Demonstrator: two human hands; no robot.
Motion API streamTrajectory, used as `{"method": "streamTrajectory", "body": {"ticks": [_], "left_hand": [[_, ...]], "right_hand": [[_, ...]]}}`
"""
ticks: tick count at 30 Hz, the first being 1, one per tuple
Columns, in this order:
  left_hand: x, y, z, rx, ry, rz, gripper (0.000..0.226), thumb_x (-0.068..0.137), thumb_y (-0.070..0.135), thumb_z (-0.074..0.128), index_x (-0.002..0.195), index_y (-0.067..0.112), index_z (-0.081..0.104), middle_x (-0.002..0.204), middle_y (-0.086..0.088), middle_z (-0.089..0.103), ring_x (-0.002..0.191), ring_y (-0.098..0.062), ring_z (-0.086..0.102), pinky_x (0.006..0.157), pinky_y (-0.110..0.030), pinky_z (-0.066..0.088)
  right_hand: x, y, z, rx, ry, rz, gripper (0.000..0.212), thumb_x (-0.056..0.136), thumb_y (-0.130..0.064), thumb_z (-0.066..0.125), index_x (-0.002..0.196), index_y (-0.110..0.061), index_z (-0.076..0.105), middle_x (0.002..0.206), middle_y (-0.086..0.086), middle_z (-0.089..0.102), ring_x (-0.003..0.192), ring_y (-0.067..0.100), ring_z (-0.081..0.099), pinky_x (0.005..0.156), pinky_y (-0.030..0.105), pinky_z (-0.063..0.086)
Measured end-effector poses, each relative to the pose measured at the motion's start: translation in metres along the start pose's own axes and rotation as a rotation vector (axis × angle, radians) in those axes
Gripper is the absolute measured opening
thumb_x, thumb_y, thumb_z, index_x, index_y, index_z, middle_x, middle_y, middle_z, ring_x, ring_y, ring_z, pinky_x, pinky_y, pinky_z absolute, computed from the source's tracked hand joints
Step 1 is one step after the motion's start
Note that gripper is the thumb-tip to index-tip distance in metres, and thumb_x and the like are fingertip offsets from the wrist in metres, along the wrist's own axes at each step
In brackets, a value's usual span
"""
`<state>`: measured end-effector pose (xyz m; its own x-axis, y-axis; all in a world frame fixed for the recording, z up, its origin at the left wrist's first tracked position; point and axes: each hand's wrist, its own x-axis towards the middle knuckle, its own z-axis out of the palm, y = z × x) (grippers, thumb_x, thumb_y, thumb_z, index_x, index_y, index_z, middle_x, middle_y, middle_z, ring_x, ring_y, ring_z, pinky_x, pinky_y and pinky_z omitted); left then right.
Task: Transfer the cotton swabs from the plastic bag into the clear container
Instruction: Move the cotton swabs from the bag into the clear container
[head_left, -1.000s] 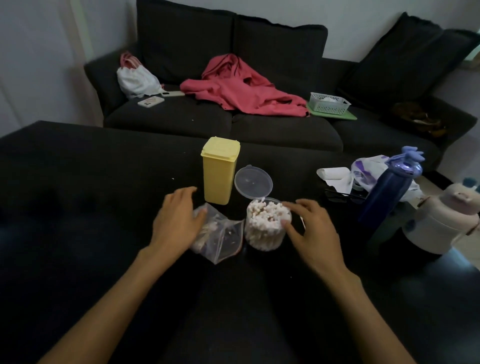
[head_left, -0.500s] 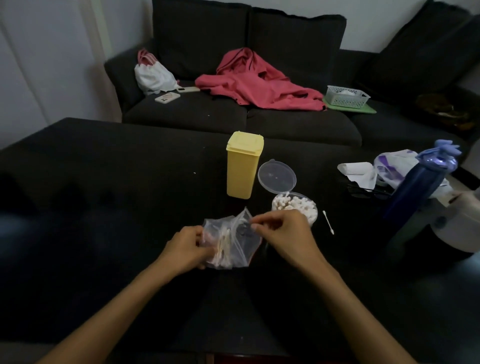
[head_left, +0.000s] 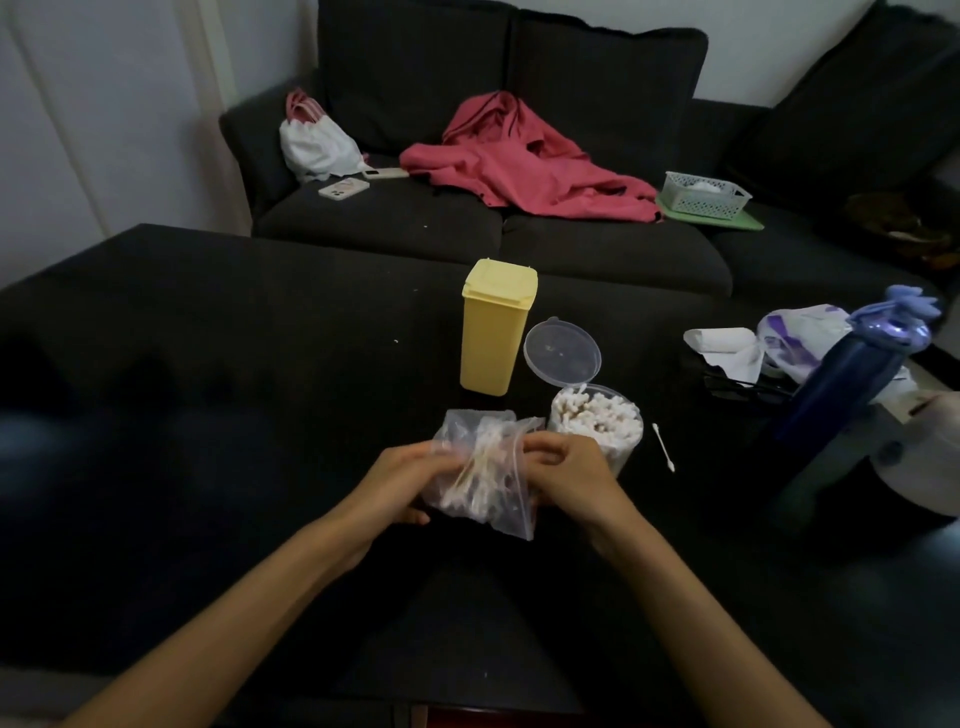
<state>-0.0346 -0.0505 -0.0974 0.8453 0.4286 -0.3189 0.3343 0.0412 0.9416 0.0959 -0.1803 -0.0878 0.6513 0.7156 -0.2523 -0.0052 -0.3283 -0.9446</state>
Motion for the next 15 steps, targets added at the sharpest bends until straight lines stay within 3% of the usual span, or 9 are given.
{"method": "streamTrajectory", "body": {"ticks": [2, 4, 6, 11, 15], "left_hand": [[0.001, 0.0, 0.004, 0.023, -0.001, 0.019, 0.024, 0.09, 0.043, 0.053, 0.105, 0.03, 0.067, 0.094, 0.004, 0.07, 0.08, -0.007, 0.064, 0.062, -0.021, 0.044], [0.002, -0.001, 0.007, 0.003, 0.005, 0.066, 0.022, 0.093, 0.035, 0.052, 0.104, 0.024, 0.068, 0.08, 0.005, 0.071, 0.063, 0.0, 0.064, 0.052, -0.014, 0.043], [0.004, 0.0, 0.009, -0.019, 0.008, 0.083, 0.019, 0.094, 0.024, 0.052, 0.105, 0.02, 0.068, 0.077, 0.005, 0.071, 0.059, 0.002, 0.064, 0.048, -0.01, 0.043], [0.009, 0.002, 0.007, 0.07, -0.061, 0.072, 0.022, 0.087, 0.007, 0.06, 0.098, 0.023, 0.07, 0.093, 0.004, 0.072, 0.083, -0.004, 0.07, 0.066, -0.016, 0.053], [0.013, 0.0, 0.005, 0.441, -0.042, 0.187, 0.012, 0.085, 0.019, 0.066, 0.091, 0.026, 0.073, 0.085, 0.003, 0.07, 0.076, -0.008, 0.066, 0.075, -0.027, 0.054]], "right_hand": [[0.0, 0.0, 0.002, 0.052, -0.001, 0.003, 0.02, 0.085, -0.004, 0.062, 0.101, -0.014, 0.066, 0.087, 0.0, 0.071, 0.076, 0.008, 0.068, 0.062, 0.018, 0.055], [0.001, 0.001, 0.003, 0.067, -0.017, -0.003, 0.024, 0.084, -0.003, 0.062, 0.105, -0.015, 0.065, 0.089, -0.001, 0.07, 0.079, 0.008, 0.069, 0.064, 0.018, 0.056], [0.001, 0.003, 0.002, 0.042, -0.037, -0.01, 0.028, 0.083, -0.004, 0.064, 0.107, -0.019, 0.065, 0.091, -0.001, 0.071, 0.082, 0.01, 0.07, 0.069, 0.021, 0.057], [0.002, 0.002, -0.006, -0.046, -0.002, -0.059, 0.026, 0.079, -0.003, 0.068, 0.091, -0.026, 0.064, 0.091, 0.002, 0.066, 0.086, 0.016, 0.066, 0.076, 0.03, 0.058], [0.002, 0.002, -0.009, -0.083, -0.087, -0.031, 0.023, 0.08, -0.01, 0.069, 0.1, -0.021, 0.067, 0.097, -0.001, 0.069, 0.088, 0.012, 0.068, 0.077, 0.027, 0.057]]}}
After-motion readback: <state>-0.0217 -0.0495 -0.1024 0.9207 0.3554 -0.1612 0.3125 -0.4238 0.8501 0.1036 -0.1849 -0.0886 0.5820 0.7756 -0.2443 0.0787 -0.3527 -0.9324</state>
